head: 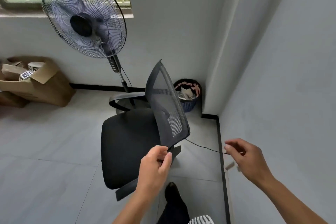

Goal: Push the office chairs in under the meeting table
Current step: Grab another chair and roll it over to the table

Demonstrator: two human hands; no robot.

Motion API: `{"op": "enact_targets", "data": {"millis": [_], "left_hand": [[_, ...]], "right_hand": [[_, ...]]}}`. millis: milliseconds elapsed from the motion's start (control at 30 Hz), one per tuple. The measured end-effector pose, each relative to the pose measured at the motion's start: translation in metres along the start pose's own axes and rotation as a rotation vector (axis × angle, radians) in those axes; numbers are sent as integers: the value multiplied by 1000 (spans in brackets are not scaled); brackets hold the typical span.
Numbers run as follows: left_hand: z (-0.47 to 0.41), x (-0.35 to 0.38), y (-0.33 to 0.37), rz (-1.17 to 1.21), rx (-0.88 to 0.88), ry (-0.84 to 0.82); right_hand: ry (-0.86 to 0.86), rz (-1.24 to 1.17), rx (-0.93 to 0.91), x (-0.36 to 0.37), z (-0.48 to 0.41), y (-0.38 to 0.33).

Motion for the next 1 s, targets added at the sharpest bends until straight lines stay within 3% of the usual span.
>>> {"op": "enact_targets", "data": {"millis": [200, 333, 567, 767, 900, 1000], "left_hand": [[-118, 52, 28, -192, 32, -66], [-159, 86, 5, -374, -86, -167], [-160, 89, -25, -275, -290, -170], [-123, 69, -42, -149, -438, -69], [-77, 60, -57, -53, -592, 141], [-51, 57, -54, -73, -657, 310]], "right_hand": [[37, 43, -18, -14, -79, -38], [-21, 63, -39, -3, -128, -52], [-252, 182, -188, 50, -226, -81], [-436, 339, -605, 123, -288, -138], [-476, 454, -993, 171, -282, -172], [-588, 544, -1147, 209, -269, -166]]}}
Point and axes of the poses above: each hand's wrist, its own z-axis away from the middle knuckle, its own x-axis out of the palm, y = z × x, the point moved 8 cm from there along -z, towards the middle knuckle, and after that the axes turned 2 degrees about x, right-handed, at the moved point
